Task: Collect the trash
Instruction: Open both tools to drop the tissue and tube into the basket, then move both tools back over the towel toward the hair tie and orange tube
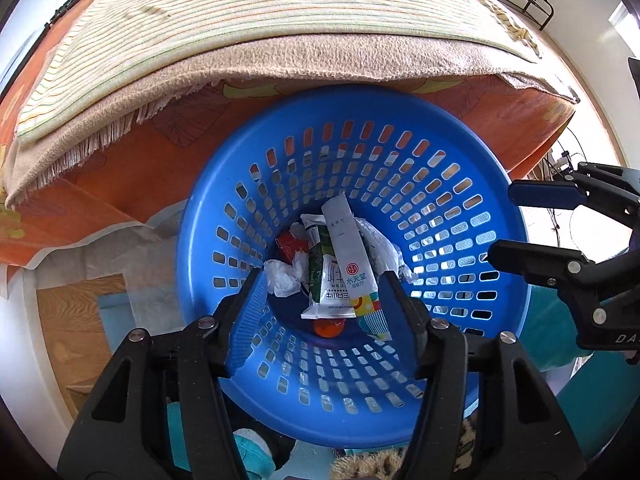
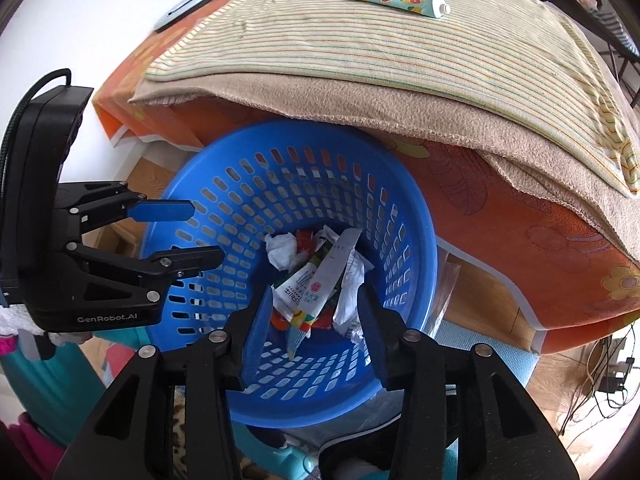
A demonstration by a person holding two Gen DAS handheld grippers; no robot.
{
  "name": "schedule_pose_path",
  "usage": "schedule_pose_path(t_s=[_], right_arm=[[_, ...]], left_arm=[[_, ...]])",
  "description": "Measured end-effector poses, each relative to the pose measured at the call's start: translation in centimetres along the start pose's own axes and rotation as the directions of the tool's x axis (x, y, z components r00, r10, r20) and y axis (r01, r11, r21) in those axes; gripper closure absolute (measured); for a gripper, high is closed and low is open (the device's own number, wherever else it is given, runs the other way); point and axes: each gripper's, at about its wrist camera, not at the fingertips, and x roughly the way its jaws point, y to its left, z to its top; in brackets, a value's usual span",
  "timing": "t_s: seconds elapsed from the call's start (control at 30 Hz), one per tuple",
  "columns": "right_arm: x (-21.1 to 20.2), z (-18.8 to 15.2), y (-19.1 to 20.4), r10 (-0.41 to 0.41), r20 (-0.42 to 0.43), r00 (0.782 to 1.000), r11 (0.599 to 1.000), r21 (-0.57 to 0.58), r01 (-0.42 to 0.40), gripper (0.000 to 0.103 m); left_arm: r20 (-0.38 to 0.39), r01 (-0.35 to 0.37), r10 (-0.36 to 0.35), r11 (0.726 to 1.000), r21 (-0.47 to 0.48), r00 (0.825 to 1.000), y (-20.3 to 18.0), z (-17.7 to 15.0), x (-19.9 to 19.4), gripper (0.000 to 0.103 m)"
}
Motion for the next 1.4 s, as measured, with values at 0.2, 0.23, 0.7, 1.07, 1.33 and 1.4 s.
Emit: schedule_pose_path(t_s=[0.2,0.23,0.7,1.07,1.33,1.4], right_arm=[[-0.4,0.2,-0.1,-0.031,0.014,0.999,1.000,0.005,0.031,0.046],[-0.5,0.2,-0.1,-0.037,0.015,0.999,0.999,0.007,0.036,0.044],[-3.0,2.3,0.0,-0.105,0.086,0.991,0.994,0.010,0.105,0.032],[-5.7,6.3,-0.7,-0.172,0.162,0.972,0.984,-0.014,0.177,0.032],[-6.3,9.7,-1.7,-0.201,0.200,0.959,0.978,-0.022,0.210,0.032],[-6.0,10.4,-2.1,-0.199,0.207,0.958,0.978,-0.018,0.207,0.032]], left_arm=[[0.010,0.000,0.000,1.000,-0.028,1.000,0.7,0.3,-0.3,0.036],[0.012,0.000,0.000,1.000,-0.031,1.000,0.7,0.4,-0.3,0.036],[0.087,0.010,-0.005,0.998,-0.067,0.996,2.0,3.3,-3.3,0.036],[0.179,0.012,0.002,0.997,-0.074,0.984,3.1,8.2,-7.0,0.036],[0.259,0.007,0.012,0.997,-0.072,0.966,4.3,12.9,-9.0,0.036],[0.275,0.014,0.009,0.997,-0.082,0.961,4.7,14.2,-9.3,0.036]])
